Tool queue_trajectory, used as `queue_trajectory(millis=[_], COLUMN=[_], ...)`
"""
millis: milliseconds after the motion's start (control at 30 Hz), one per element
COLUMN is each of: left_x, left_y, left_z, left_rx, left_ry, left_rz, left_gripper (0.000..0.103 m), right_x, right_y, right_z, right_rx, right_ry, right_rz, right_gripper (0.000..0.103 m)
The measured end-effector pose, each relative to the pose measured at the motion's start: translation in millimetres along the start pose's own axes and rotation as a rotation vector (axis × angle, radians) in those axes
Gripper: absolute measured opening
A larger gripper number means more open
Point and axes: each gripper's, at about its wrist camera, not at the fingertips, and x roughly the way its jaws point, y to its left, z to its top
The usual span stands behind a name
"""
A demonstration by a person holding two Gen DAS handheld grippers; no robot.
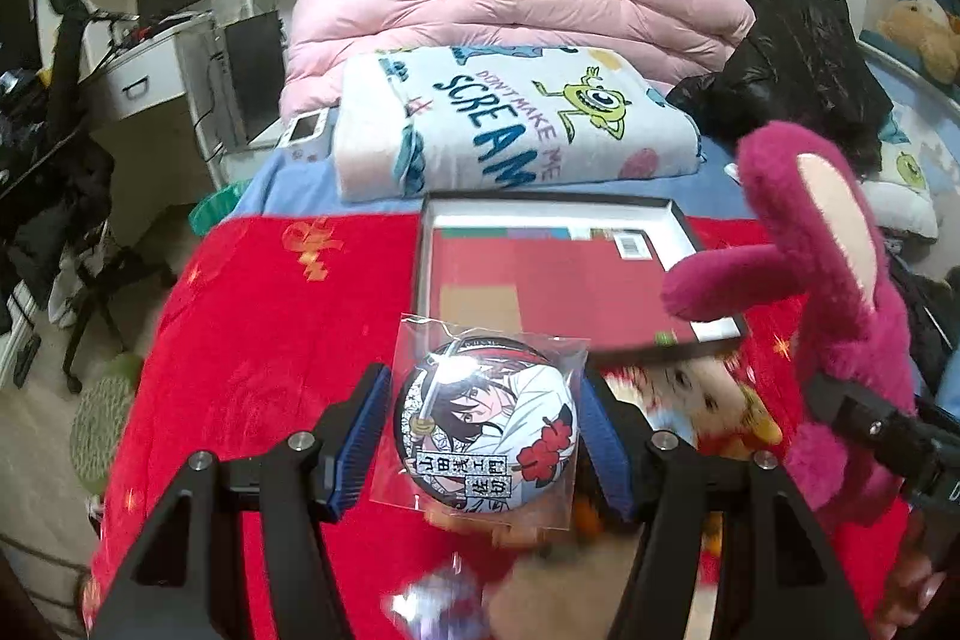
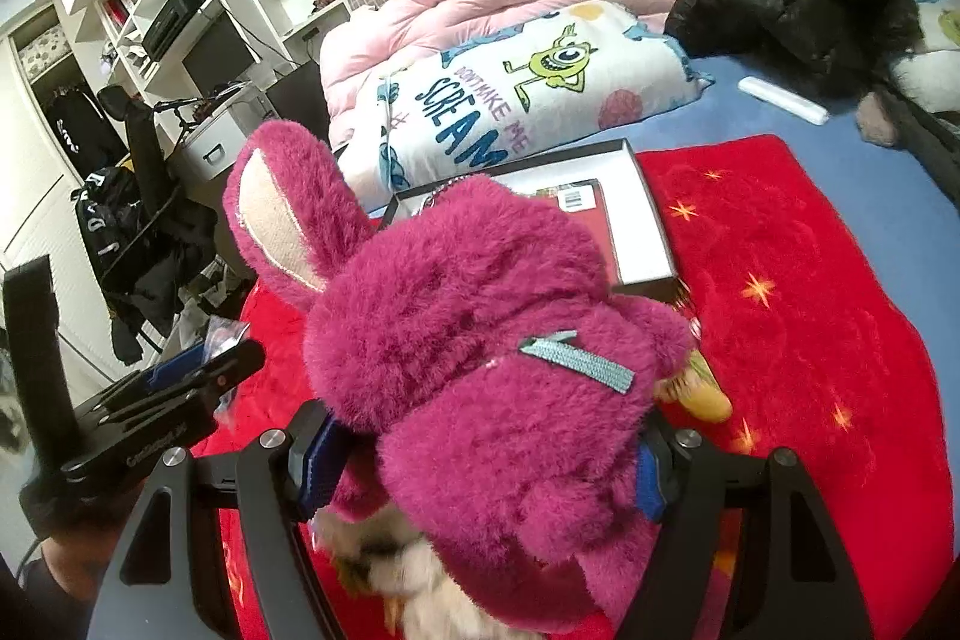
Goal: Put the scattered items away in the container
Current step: 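Carry pink bunny and bagged badge with both tools toward the black-framed box, then lower badge into box and open left tool while right tool releases bunny inside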
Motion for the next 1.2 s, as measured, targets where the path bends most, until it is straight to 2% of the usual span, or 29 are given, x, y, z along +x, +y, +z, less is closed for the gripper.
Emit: queue_trajectory(millis=[200, 300, 433, 533, 667, 833, 967, 1033, 1133, 1200], left_x=[66.0, 96.1, 141.2, 165.9, 189.0, 210.0, 224.3, 229.9, 236.7, 242.3], left_y=[-11.5, -16.0, -24.6, -29.7, -36.0, -34.8, -30.2, -30.4, -33.9, -35.2], left_z=[39.0, 45.9, 46.8, 43.2, 41.4, 44.1, 40.8, 38.6, 33.5, 29.8], left_rx=[0.031, 0.04, 0.024, 0.023, 0.038, 0.025, 0.009, 0.015, 0.044, 0.053], left_ry=[0.003, 0.009, 0.074, 0.126, 0.121, 0.154, 0.178, 0.195, 0.213, 0.223], left_rz=[-0.029, -0.025, -0.025, -0.028, -0.024, -0.047, -0.005, -0.007, -0.024, -0.006], left_gripper=[0.064, 0.064, 0.064, 0.064, 0.064, 0.064, 0.064, 0.064, 0.064, 0.064], right_x=[59.6, 87.3, 131.0, 155.5, 176.3, 205.2, 219.6, 223.6, 227.2, 230.0], right_y=[-12.7, -20.9, -36.7, -46.6, -54.5, -55.4, -59.3, -62.6, -53.9, -53.2], right_z=[44.7, 64.9, 84.3, 90.5, 95.8, 100.2, 99.7, 98.0, 94.7, 93.0], right_rx=[-0.023, -0.023, 0.015, 0.037, 0.04, -0.015, -0.009, 0.014, -0.059, -0.069], right_ry=[0.011, 0.004, 0.046, 0.086, 0.122, 0.18, 0.203, 0.206, 0.211, 0.215], right_rz=[-0.008, -0.017, -0.045, -0.061, -0.093, -0.132, -0.152, -0.143, -0.163, -0.163], right_gripper=[0.073, 0.073, 0.073, 0.073, 0.073, 0.073, 0.074, 0.074, 0.076, 0.076])
